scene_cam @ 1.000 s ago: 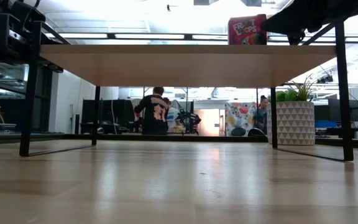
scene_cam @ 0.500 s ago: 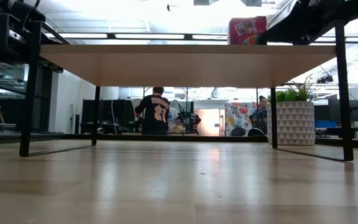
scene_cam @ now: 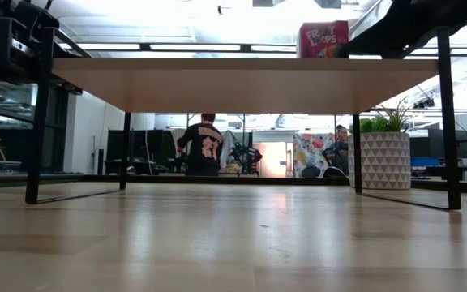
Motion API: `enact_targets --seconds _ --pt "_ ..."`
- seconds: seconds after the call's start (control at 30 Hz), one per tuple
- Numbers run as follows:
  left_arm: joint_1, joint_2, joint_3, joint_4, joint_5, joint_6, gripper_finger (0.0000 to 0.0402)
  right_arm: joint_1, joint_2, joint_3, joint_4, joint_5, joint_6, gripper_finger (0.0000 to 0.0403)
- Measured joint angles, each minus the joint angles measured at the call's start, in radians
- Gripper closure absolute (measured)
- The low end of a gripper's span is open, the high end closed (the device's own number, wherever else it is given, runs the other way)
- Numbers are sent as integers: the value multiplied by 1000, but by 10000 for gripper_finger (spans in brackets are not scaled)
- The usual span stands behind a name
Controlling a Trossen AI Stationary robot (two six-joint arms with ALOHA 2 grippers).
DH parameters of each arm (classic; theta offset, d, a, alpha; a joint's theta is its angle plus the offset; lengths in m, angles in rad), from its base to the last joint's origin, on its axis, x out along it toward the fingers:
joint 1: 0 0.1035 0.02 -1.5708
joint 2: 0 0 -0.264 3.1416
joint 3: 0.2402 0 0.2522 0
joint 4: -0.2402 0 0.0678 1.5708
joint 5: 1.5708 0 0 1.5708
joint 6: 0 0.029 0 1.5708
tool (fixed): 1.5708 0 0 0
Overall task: Stack cereal on shelf
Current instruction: Put the right red cereal box on the shelf, then put the red cereal box on the shelf aligned with the red cereal box
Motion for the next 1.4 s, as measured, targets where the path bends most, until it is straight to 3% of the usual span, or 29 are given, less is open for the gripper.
enact_targets --seconds 0.17,0.27,0.73,1.0,1.4 --pt "0 0 0 0 0 0 398 0 -3 0 1 -206 20 403" --pt "0 0 0 0 0 0 398 0 -3 0 1 -263 21 403" --pt "0 0 0 0 0 0 398 0 -2 0 8 -269 -6 403" --pt "0 0 0 0 0 0 398 0 -1 0 69 -358 -61 403" --pt "0 0 0 0 0 0 398 0 -1 0 70 -361 -77 403"
